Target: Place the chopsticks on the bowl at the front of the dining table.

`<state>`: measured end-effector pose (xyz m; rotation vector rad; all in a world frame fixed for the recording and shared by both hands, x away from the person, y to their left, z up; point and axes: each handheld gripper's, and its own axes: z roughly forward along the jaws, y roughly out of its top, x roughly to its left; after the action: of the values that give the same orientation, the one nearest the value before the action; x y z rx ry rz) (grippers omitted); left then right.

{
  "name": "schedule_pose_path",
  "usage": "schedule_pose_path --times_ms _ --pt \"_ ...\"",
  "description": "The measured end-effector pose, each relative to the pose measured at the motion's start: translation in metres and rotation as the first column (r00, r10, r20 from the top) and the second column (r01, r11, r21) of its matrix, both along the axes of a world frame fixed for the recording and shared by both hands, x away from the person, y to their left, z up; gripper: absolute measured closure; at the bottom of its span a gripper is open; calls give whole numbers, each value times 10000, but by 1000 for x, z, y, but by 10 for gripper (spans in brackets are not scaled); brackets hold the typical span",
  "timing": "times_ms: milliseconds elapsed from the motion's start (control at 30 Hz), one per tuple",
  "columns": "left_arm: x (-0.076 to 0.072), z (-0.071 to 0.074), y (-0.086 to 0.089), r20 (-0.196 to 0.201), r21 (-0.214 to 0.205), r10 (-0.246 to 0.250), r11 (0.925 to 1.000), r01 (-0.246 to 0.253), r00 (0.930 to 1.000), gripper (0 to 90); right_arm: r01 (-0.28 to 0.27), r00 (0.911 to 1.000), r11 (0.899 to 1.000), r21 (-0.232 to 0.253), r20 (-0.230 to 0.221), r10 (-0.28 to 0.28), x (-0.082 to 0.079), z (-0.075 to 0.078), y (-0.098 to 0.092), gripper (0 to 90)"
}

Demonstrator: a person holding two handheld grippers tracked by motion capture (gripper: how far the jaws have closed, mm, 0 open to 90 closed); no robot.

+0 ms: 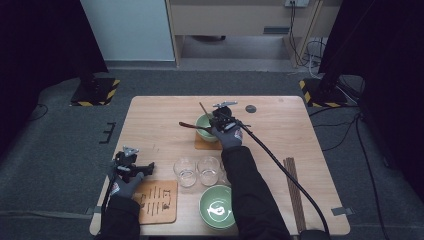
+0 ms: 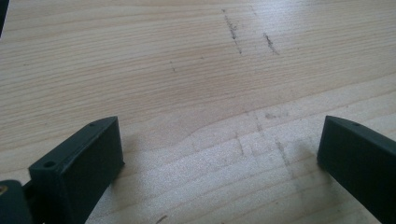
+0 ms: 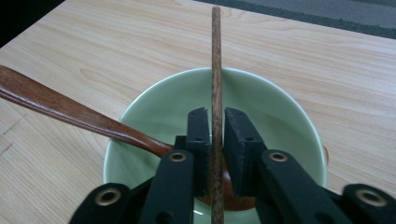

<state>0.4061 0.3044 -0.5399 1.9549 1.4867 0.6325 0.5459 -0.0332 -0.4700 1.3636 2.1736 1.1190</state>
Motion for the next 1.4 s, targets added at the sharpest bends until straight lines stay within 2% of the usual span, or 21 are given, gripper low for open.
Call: schedule_pose_path --times_ms 167,333,567,633,833,1067,1400 --pt "0 0 0 2 -1 3 10000 -3 10000 0 19 9996 9997 234 279 -26 -1 7 -3 706" --pt "0 0 0 1 0 1 10000 -1 10000 0 -32 9973 9982 603 734 -12 -6 22 -8 634" --pt "0 0 0 0 2 1 10000 -1 10000 0 22 9893 9956 934 1451 -158 -16 47 -21 555" --pt "0 0 0 -1 1 1 10000 -1 10000 0 84 9880 9931 1170 1525 -263 -20 51 -28 535" --pt "0 0 0 -2 2 1 10000 -1 10000 0 240 9819 9901 1386 1831 -495 -31 61 -50 481" --pt "0 0 0 0 0 2 10000 -2 10000 0 375 9753 9884 1474 2102 -683 -49 70 -80 416" --pt "0 0 0 -1 -2 4 10000 -4 10000 0 810 9631 9847 1545 2423 -1172 -76 76 -120 369"
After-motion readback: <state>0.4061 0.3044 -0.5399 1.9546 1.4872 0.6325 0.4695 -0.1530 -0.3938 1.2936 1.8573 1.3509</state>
